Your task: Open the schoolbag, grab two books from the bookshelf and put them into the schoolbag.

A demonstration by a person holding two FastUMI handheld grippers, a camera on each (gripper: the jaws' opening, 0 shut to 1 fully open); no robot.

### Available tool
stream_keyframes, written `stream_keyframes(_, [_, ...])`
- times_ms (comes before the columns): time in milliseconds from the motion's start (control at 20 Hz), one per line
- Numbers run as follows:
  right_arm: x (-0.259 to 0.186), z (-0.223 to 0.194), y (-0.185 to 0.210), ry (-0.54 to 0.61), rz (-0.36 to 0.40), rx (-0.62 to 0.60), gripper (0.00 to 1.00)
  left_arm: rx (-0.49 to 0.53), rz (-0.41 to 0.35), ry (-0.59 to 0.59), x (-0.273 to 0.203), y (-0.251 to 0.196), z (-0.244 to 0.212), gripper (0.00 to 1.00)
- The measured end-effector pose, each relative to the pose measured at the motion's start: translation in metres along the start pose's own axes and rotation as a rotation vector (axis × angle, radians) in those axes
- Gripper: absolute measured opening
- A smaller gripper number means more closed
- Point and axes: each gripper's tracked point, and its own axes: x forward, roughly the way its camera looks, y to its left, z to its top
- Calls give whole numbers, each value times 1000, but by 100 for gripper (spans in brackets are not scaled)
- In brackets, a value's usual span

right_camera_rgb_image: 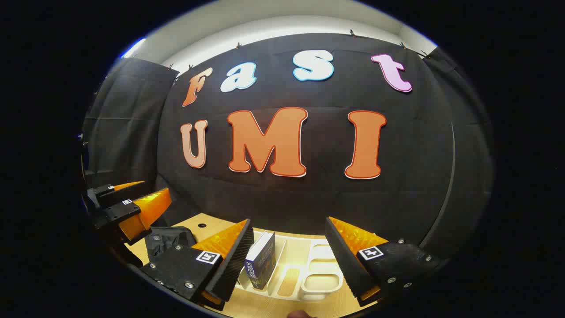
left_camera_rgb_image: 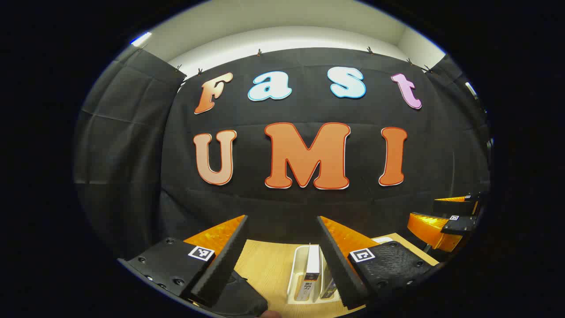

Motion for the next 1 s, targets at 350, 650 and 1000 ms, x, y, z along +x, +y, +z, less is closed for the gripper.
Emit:
stream_keyframes(350, [-8,-7,10,8,-16,-1,98,12,-24,-25,1,1,3,96])
stream_keyframes(650, [-25,-14,15,29,-35,-9,98,5,-31,-25,0,-1,2,96])
stream_keyframes(1000, [-32,-19,12,37,-47,-5,98,51,-70,-32,0,-3,1,95])
